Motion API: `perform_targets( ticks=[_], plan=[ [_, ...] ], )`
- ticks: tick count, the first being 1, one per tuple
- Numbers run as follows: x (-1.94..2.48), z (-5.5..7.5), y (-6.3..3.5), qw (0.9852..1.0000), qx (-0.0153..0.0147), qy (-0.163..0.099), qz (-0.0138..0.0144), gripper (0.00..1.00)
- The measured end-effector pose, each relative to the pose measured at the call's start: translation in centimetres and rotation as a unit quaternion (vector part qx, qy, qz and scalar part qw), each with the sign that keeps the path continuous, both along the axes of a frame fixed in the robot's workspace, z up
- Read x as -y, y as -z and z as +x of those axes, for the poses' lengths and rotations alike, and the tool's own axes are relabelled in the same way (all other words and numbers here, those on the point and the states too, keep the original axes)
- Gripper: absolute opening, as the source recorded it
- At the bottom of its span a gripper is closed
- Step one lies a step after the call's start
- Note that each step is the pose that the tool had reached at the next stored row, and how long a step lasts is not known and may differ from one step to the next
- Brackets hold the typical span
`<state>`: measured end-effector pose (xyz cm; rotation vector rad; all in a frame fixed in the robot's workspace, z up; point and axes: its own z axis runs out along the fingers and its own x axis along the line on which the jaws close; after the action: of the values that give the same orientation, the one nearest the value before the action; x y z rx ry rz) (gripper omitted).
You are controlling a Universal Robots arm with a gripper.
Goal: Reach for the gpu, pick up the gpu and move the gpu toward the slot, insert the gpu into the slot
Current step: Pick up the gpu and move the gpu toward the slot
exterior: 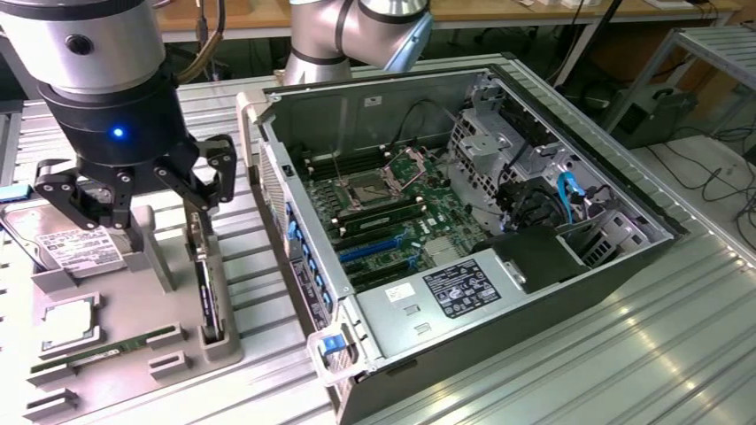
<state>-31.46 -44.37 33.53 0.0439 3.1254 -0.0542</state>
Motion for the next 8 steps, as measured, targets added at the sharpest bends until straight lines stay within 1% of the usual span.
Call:
perform_targets(
  ticks=[8],
  plan=[
    [0.00, 0.40, 0.55, 1.0000, 0.0000, -0.003, -0.0001, 0.66]
  ],
)
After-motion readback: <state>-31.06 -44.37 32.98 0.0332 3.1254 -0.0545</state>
